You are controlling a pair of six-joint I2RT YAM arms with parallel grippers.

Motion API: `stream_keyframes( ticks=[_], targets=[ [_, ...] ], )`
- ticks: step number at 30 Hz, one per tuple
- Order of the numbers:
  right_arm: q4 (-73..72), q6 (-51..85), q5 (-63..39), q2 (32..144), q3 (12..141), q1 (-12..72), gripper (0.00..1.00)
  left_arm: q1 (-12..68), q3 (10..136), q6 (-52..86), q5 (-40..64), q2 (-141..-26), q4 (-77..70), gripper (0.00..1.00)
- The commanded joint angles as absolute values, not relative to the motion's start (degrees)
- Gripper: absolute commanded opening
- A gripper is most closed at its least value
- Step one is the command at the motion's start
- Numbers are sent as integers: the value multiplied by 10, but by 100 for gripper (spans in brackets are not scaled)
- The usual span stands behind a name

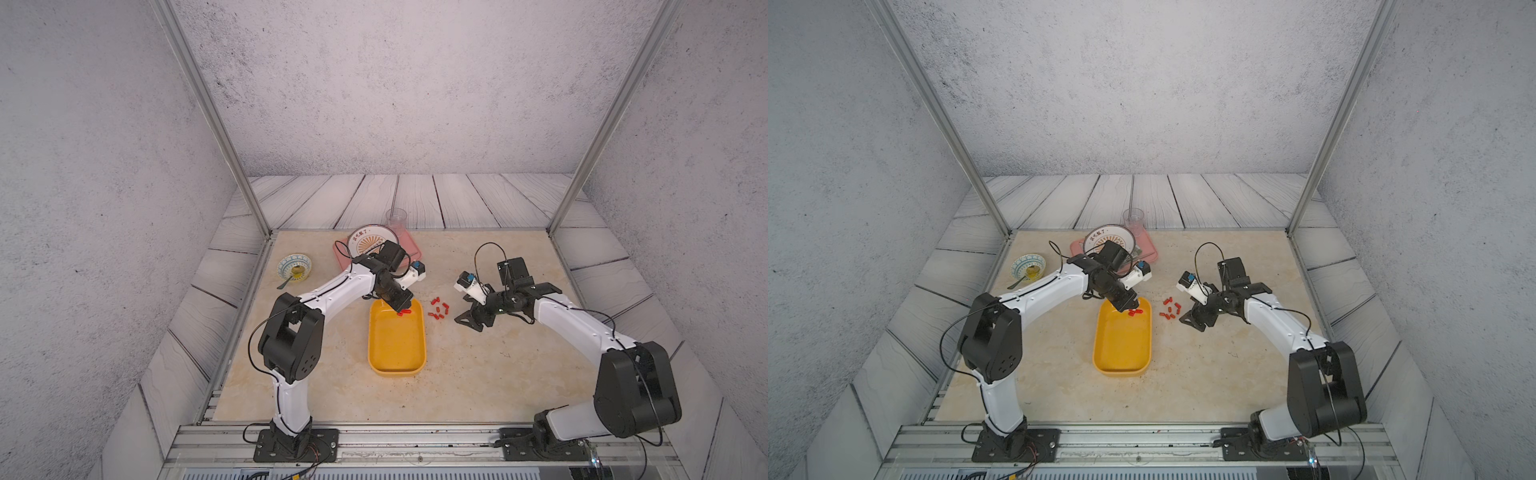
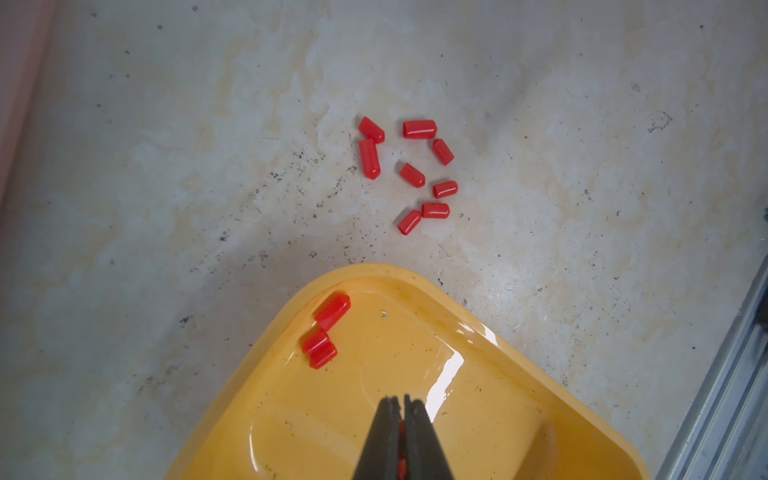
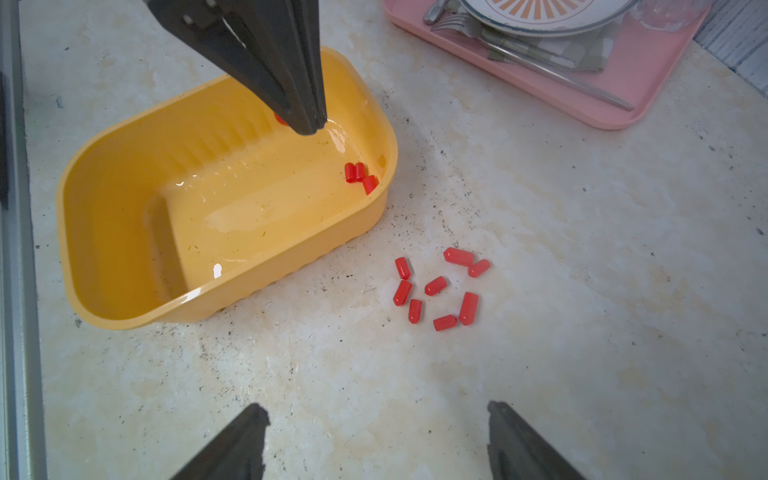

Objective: Take the screw protection sleeves out of the storage box
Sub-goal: Pick up the screw protection sleeve from the storage box, then place the screw protection sleeve at the center of the board.

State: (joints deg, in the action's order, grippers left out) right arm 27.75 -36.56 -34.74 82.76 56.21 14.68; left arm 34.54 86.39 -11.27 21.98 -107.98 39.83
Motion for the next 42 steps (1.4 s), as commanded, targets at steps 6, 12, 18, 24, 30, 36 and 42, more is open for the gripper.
stream_keyframes(
  ticks=[6,12,18,24,30,36,42],
  targets=[
    [288,-347,-317,827,581,139,85,369,894,-58,197,-1063,368,8],
    [283,-337,-307,822,581,119,85,389,895,-25,198,-1066,332,8],
    [280,-314,-310,809,583,68,85,423,920,-12,207,-1104,315,8],
    [263,-284,-298,795,583,15,85,451,964,-43,203,-1166,311,8],
    [236,-249,-255,785,582,-19,85,464,996,-78,190,-1228,313,8],
    [233,-243,-253,783,582,-26,85,479,1018,-115,162,-1277,314,9],
    [233,-244,-267,783,580,-26,85,479,1036,-129,154,-1305,314,13]
  ],
)
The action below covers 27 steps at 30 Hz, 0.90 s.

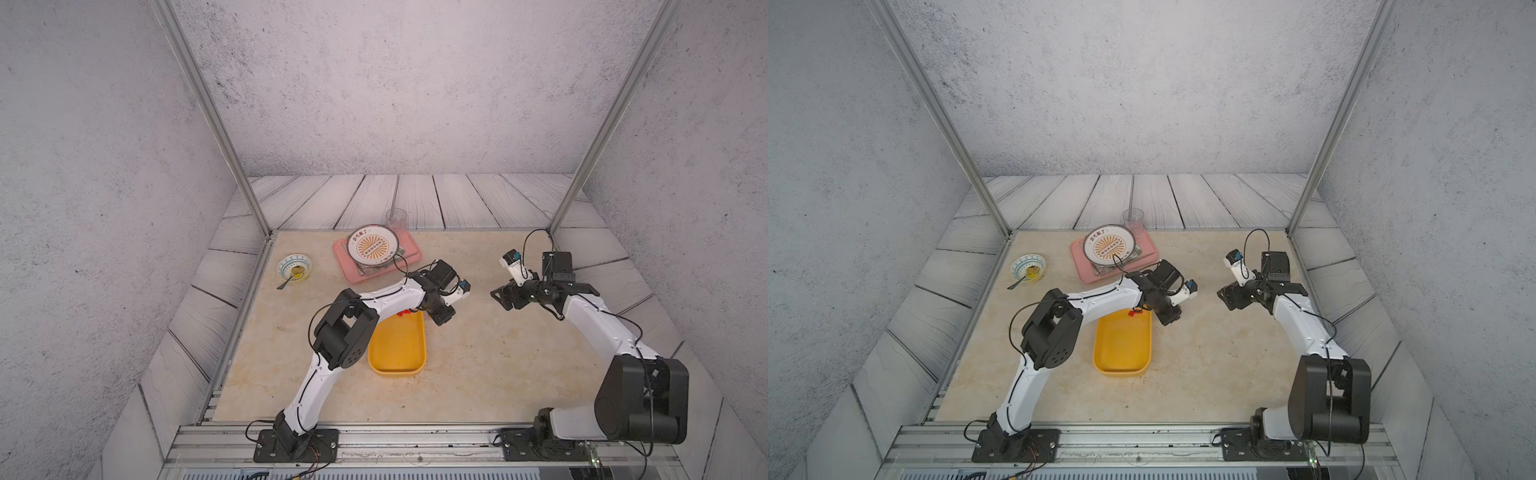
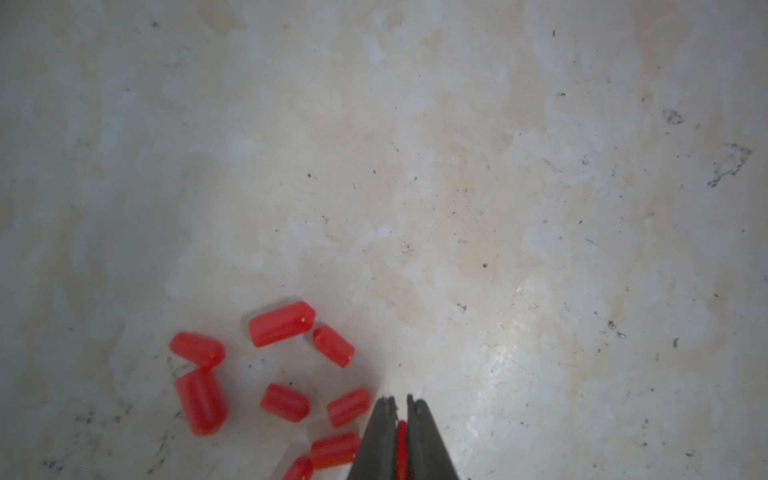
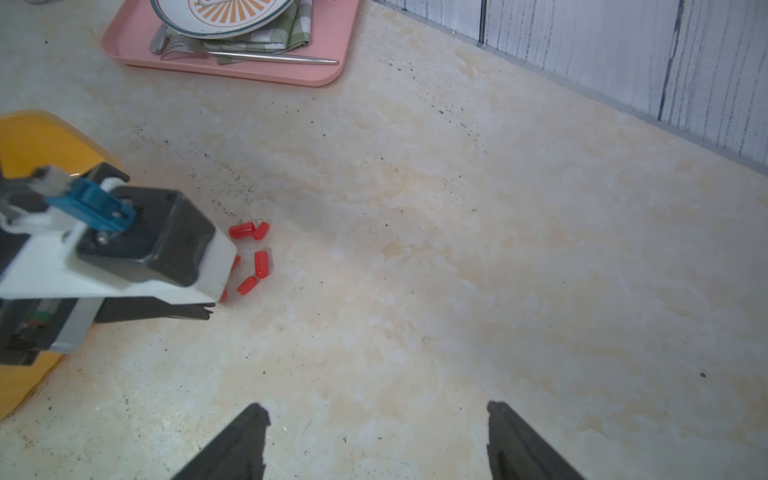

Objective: Take the screw protection sleeves out of the storage box
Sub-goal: Place the screw protection sleeve at the center of the board.

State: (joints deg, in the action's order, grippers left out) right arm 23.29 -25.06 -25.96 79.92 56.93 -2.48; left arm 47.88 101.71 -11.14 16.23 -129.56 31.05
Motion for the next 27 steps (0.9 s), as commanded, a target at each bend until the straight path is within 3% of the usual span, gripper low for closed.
stream_keyframes(
  ticks=[1,8,14,20,27],
  targets=[
    [234,-245,-268,783,579,-26,85,479,1040,-131,158,-1308,317,15],
    [235,-248,-279,781,579,-26,85,479,1048,-136,162,-1307,324,30],
    [236,-248,-279,776,579,-27,85,475,1058,-143,161,-1262,381,31],
    [233,-252,-281,773,576,-27,85,454,950,-184,204,-1136,395,31],
    [229,-252,-295,772,573,-27,85,406,809,-271,160,-1053,378,29]
  ],
)
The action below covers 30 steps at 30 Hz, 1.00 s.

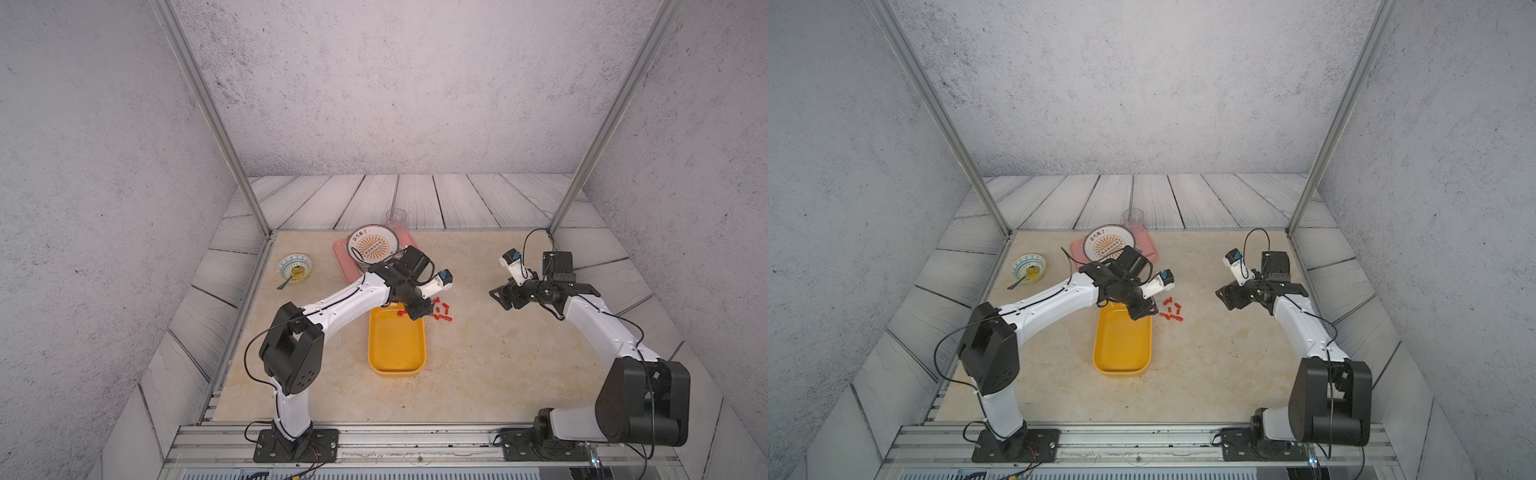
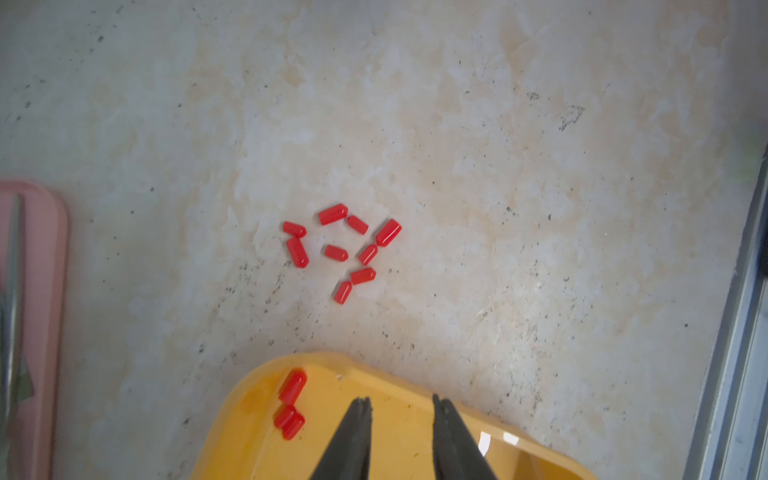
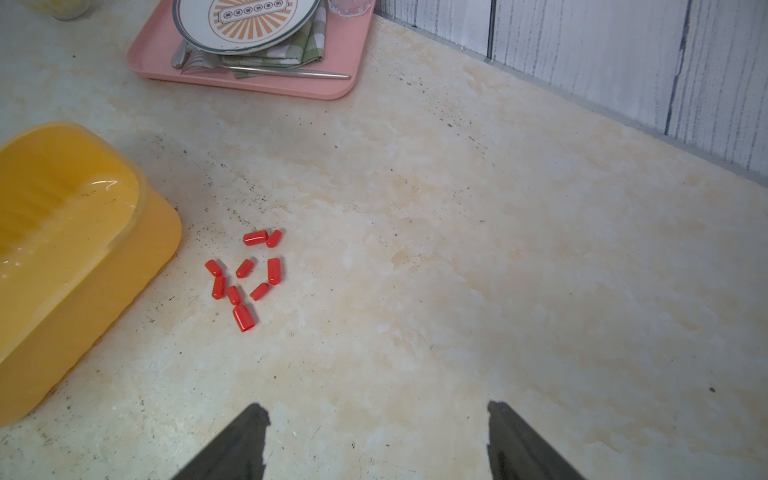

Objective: Take the screw protection sleeves out of the storage box
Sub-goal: Place the screw protection sleeve at the center of the board, then pick up the screw protection sleeve from the storage box.

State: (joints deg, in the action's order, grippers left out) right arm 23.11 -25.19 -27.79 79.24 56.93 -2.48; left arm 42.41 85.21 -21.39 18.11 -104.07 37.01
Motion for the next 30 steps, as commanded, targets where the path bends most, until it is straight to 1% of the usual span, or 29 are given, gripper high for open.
stream_keyframes(
  ticks=[1,4,9,20,30],
  targets=[
    [229,-252,-296,771,573,-27,85,399,798,-286,150,-1052,372,29],
    [229,-252,-298,770,572,-27,85,392,787,-325,111,-1060,372,28],
    [227,-253,-302,773,570,-26,85,387,760,-402,91,-1070,344,24],
    [228,-255,-308,775,569,-27,85,350,770,-540,144,-1105,339,20],
    [229,-257,-311,772,569,-27,85,330,810,-604,174,-1141,367,19]
  ],
)
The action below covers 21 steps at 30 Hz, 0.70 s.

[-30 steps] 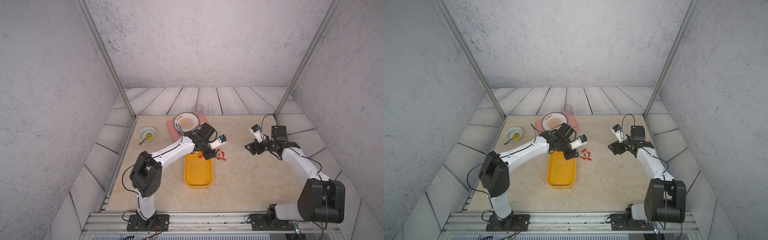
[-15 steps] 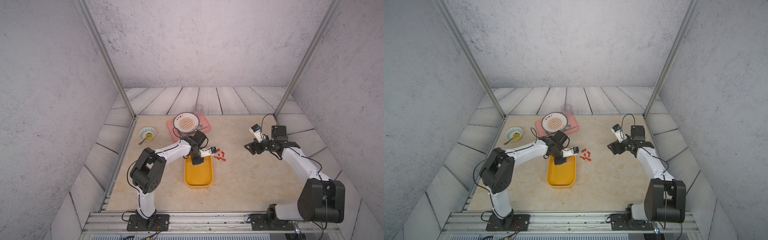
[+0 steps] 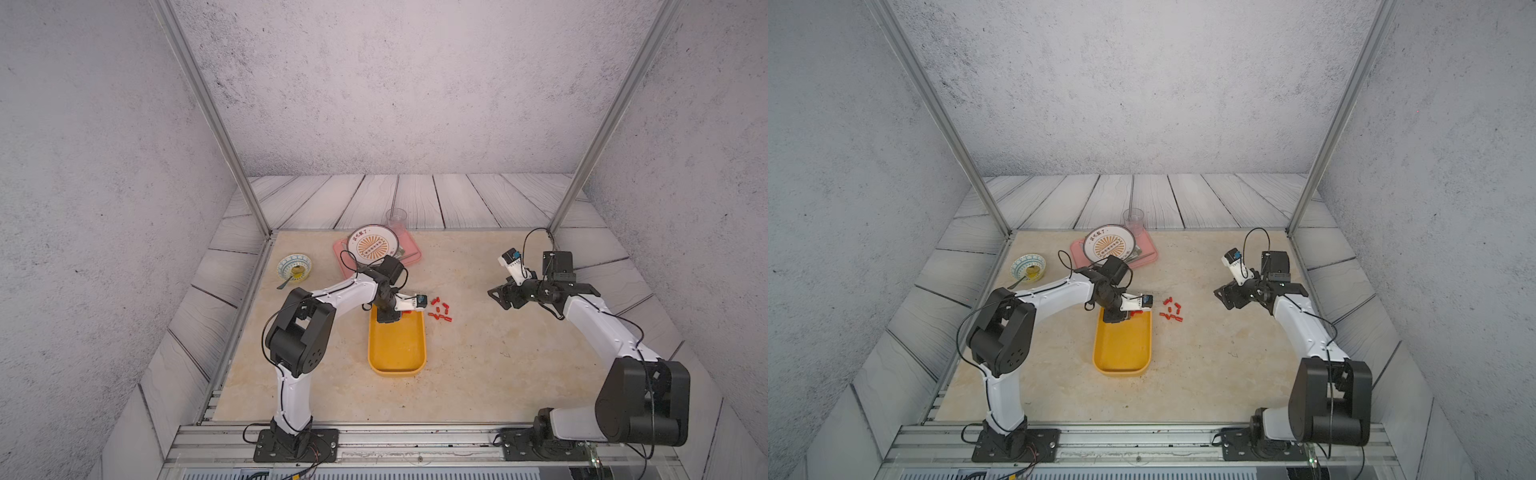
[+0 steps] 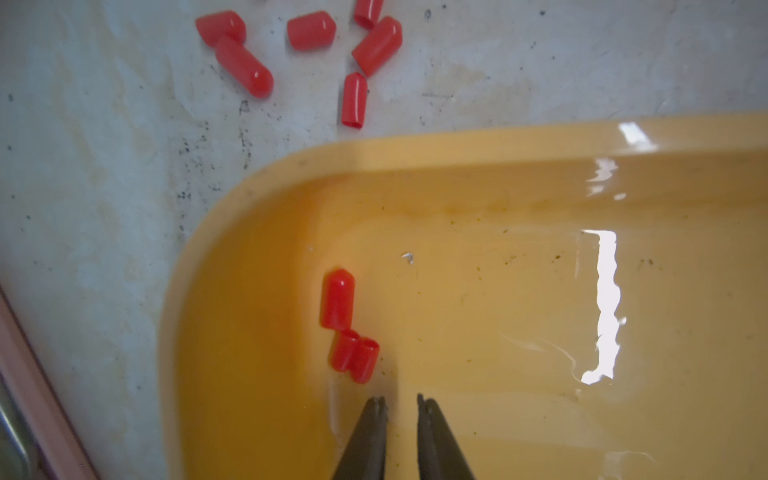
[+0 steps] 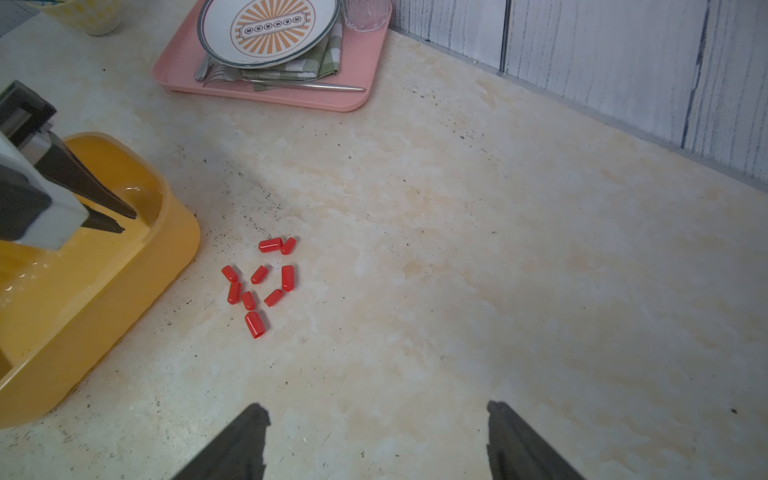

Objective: Take the screw protection sleeves out of the storage box
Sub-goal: Pick up the screw protection sleeve from the storage box.

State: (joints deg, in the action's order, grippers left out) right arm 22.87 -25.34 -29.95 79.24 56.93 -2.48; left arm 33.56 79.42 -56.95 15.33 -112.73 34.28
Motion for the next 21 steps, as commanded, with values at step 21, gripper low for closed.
stream_keyframes(
  ticks=[21],
  targets=[
    [233,-260,-313,768,569,-27,85,324,858,-633,156,-1190,374,18]
  ],
)
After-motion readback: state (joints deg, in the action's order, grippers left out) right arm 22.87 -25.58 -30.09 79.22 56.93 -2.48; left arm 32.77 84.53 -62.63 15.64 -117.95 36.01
